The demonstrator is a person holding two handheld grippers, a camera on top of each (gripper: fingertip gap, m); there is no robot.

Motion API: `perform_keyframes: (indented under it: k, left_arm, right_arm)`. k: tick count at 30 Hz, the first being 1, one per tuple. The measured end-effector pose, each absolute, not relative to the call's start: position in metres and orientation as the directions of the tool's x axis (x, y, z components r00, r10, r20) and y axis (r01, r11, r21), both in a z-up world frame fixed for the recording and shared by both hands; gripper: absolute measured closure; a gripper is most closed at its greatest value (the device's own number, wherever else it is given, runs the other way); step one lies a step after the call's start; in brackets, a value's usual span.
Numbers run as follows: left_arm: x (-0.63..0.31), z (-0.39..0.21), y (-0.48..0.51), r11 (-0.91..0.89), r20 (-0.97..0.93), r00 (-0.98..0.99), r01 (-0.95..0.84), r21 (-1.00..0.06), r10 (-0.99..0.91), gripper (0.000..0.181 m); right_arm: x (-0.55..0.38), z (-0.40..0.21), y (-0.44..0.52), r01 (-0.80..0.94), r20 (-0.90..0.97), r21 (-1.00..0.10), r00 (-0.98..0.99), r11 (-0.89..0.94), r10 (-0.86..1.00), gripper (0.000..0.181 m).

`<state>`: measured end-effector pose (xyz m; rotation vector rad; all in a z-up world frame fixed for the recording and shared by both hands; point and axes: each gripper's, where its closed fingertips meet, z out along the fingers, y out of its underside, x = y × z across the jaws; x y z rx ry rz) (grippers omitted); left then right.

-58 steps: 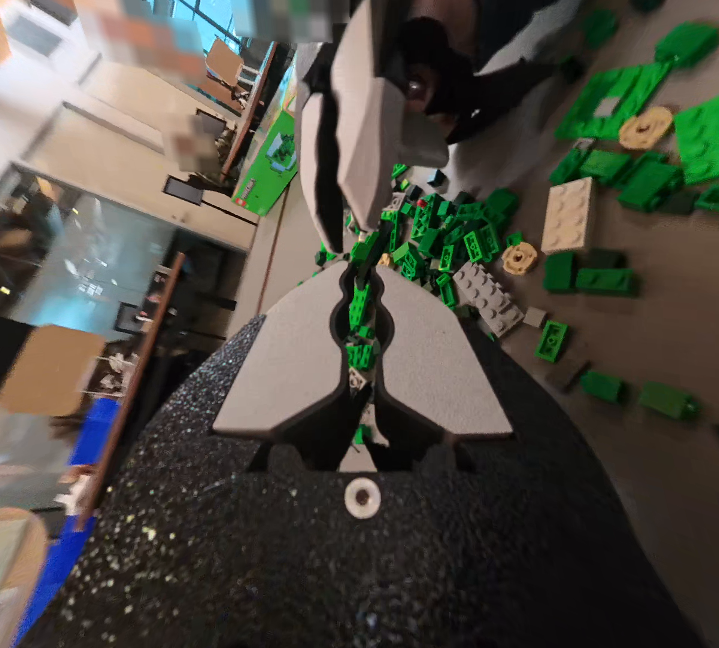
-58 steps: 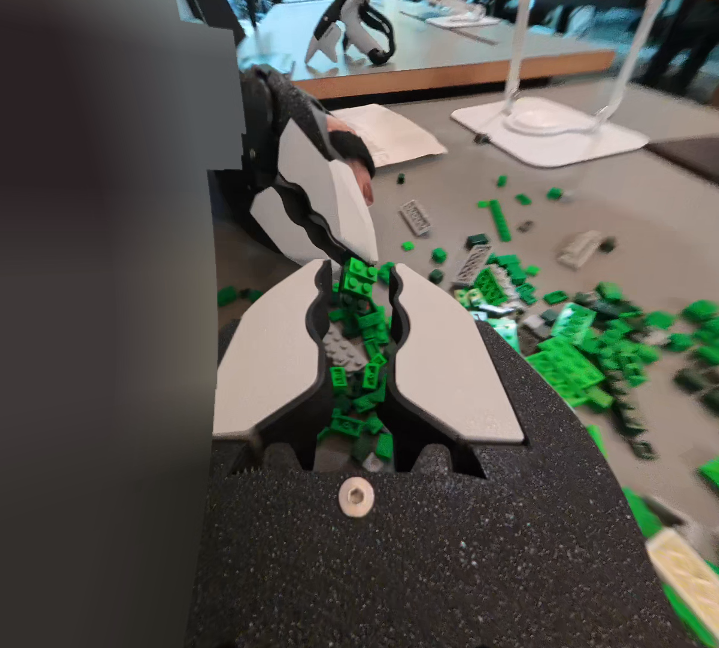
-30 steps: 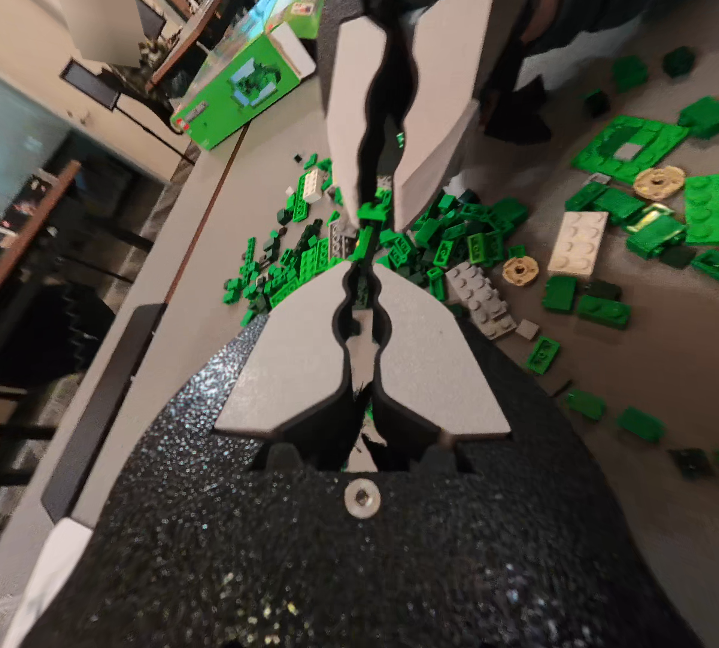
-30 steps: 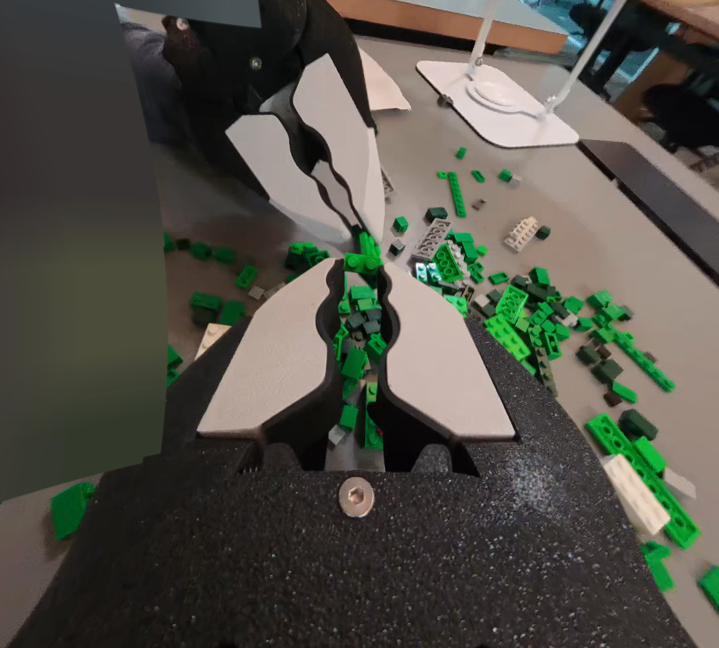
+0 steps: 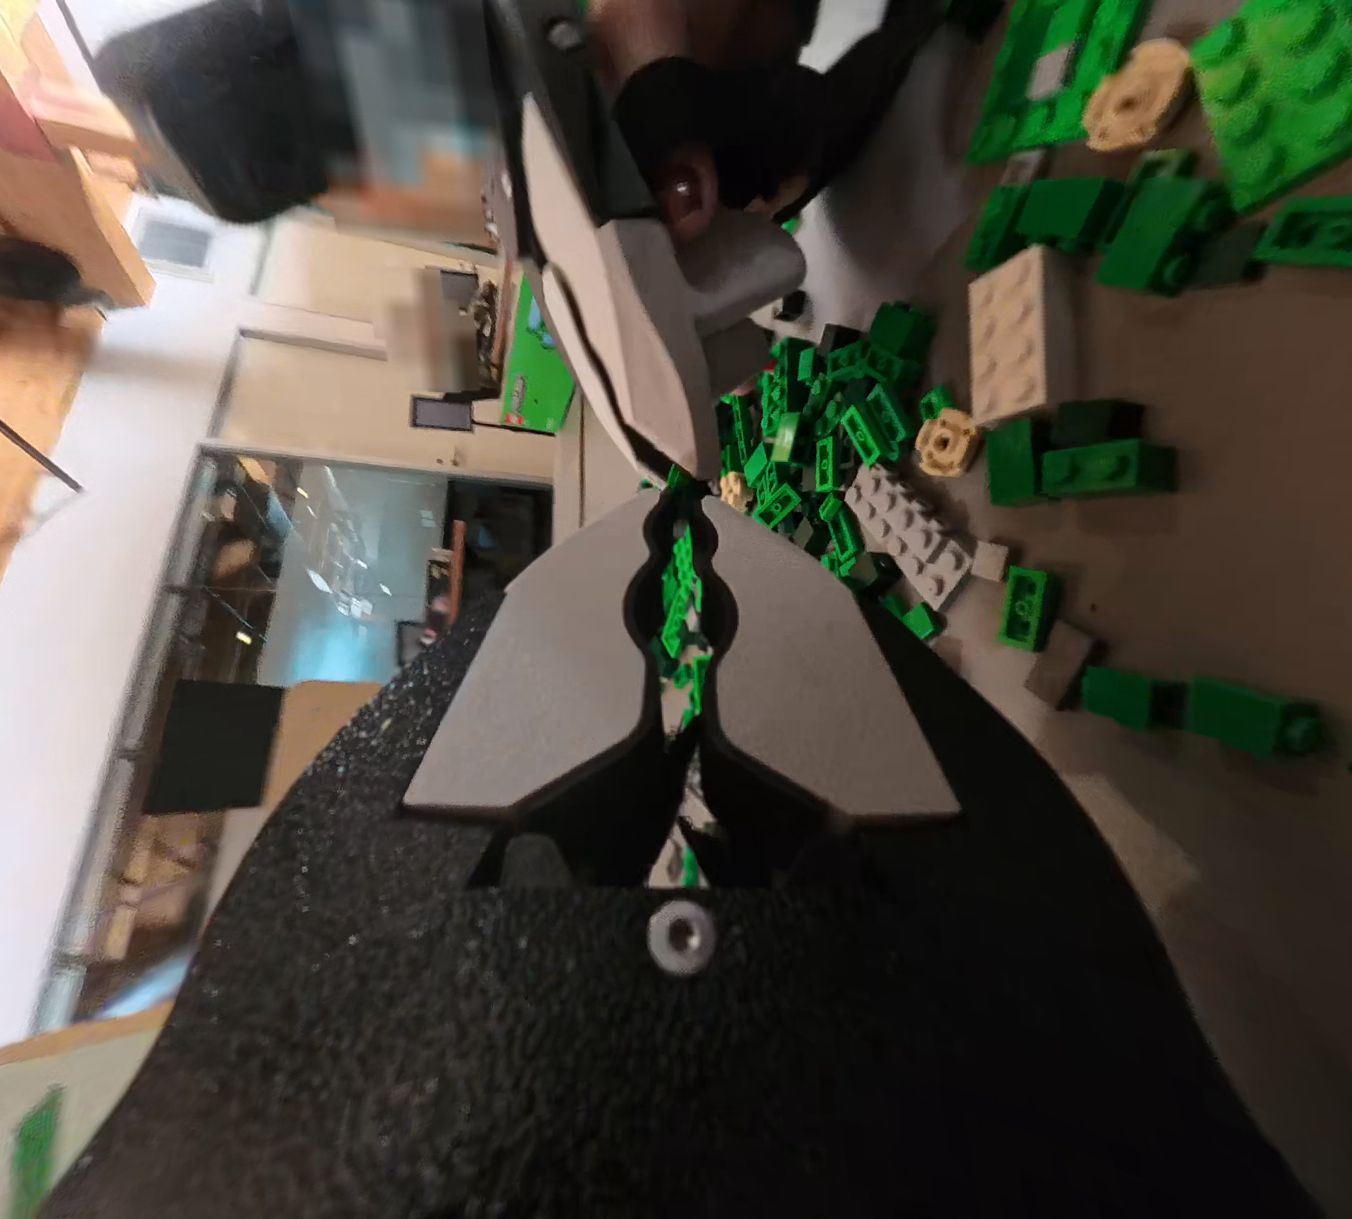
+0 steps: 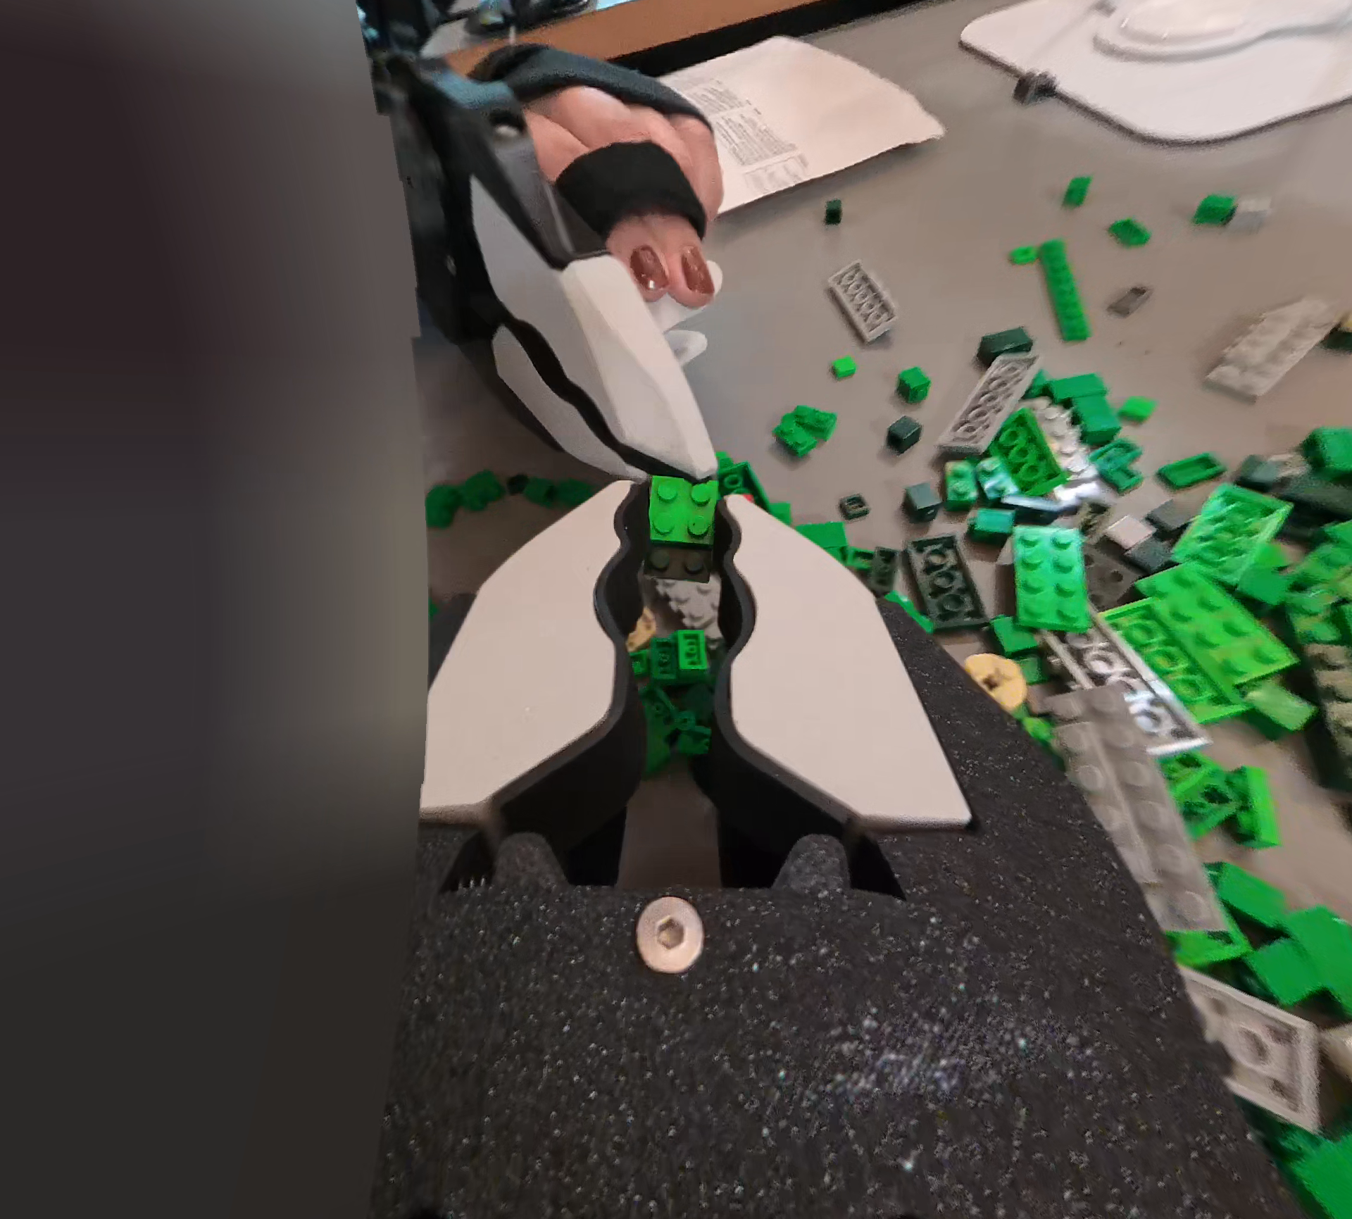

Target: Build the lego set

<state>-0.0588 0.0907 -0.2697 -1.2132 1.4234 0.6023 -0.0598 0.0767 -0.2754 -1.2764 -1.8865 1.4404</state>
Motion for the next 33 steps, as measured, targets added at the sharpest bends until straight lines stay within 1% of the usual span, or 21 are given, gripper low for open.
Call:
perform_keyframes:
  k: [1,3,5,6,8,10,12,14,16,18,21,24,26,29,33]
  left_arm:
    - [-0.061,-0.268,0.093,0.310,-0.907,0.202,-0.893,-0.325,-0.370,0.176]
    - [-0.065,-0.266,0.096,0.246,-0.835,0.320,-0.854,-0.459,-0.447,0.176]
    - [-0.073,-0.277,0.100,0.138,-0.758,0.388,-0.840,-0.525,-0.524,0.177]
    - [-0.074,-0.279,0.101,0.113,-0.716,0.433,-0.810,-0.576,-0.548,0.177]
    - [-0.081,-0.279,0.106,0.039,-0.632,0.526,-0.750,-0.660,-0.569,0.177]
    - [-0.096,-0.280,0.114,-0.035,-0.584,0.613,-0.706,-0.708,-0.532,0.177]
    - [-0.118,-0.284,0.120,-0.104,-0.595,0.655,-0.708,-0.698,-0.465,0.177]
    - [-0.128,-0.288,0.123,-0.168,-0.566,0.689,-0.689,-0.705,-0.452,0.177]
    - [-0.135,-0.291,0.124,-0.228,-0.516,0.736,-0.646,-0.728,-0.438,0.176]
    - [-0.141,-0.292,0.125,-0.267,-0.477,0.767,-0.613,-0.744,-0.430,0.176]
    - [-0.145,-0.296,0.124,-0.317,-0.382,0.809,-0.542,-0.778,-0.446,0.162]
    - [-0.143,-0.296,0.124,-0.338,-0.294,0.832,-0.478,-0.810,-0.471,0.140]
    - [-0.145,-0.293,0.126,-0.334,-0.283,0.844,-0.457,-0.824,-0.456,0.134]
    - [-0.149,-0.288,0.127,-0.296,-0.295,0.850,-0.446,-0.845,-0.437,0.139]
    - [-0.154,-0.278,0.128,-0.210,-0.351,0.850,-0.455,-0.866,-0.394,0.148]
  right_arm:
    - [-0.062,-0.273,0.079,0.376,-0.137,-0.925,-0.463,0.054,0.876,0.164]
    - [-0.066,-0.272,0.084,0.345,-0.029,-0.929,-0.424,0.132,0.905,0.164]
    - [-0.069,-0.273,0.095,0.324,0.161,-0.902,-0.361,0.285,0.919,0.164]
    - [-0.069,-0.274,0.099,0.324,0.239,-0.879,-0.337,0.351,0.910,0.164]
    - [-0.069,-0.272,0.102,0.316,0.280,-0.872,-0.306,0.375,0.910,0.164]
    - [-0.069,-0.276,0.112,0.351,0.248,-0.874,-0.273,0.336,0.929,0.164]
    - [-0.066,-0.282,0.124,0.404,0.219,-0.864,-0.237,0.301,0.947,0.164]
    - [-0.062,-0.290,0.132,0.464,0.189,-0.844,-0.215,0.271,0.958,0.164]
    - [-0.061,-0.297,0.136,0.506,0.175,-0.824,-0.200,0.255,0.964,0.153]
    - [-0.061,-0.302,0.137,0.529,0.188,-0.806,-0.198,0.266,0.962,0.146]
    - [-0.063,-0.303,0.131,0.516,0.196,-0.807,-0.225,0.287,0.955,0.147]
    - [-0.064,-0.300,0.107,0.470,0.146,-0.830,-0.337,0.301,0.930,0.149]
    - [-0.065,-0.302,0.091,0.466,0.125,-0.824,-0.406,0.322,0.905,0.150]
    - [-0.073,-0.302,0.079,0.468,0.142,-0.803,-0.450,0.368,0.882,0.152]
    - [-0.086,-0.308,0.072,0.513,0.154,-0.751,-0.477,0.416,0.866,0.154]
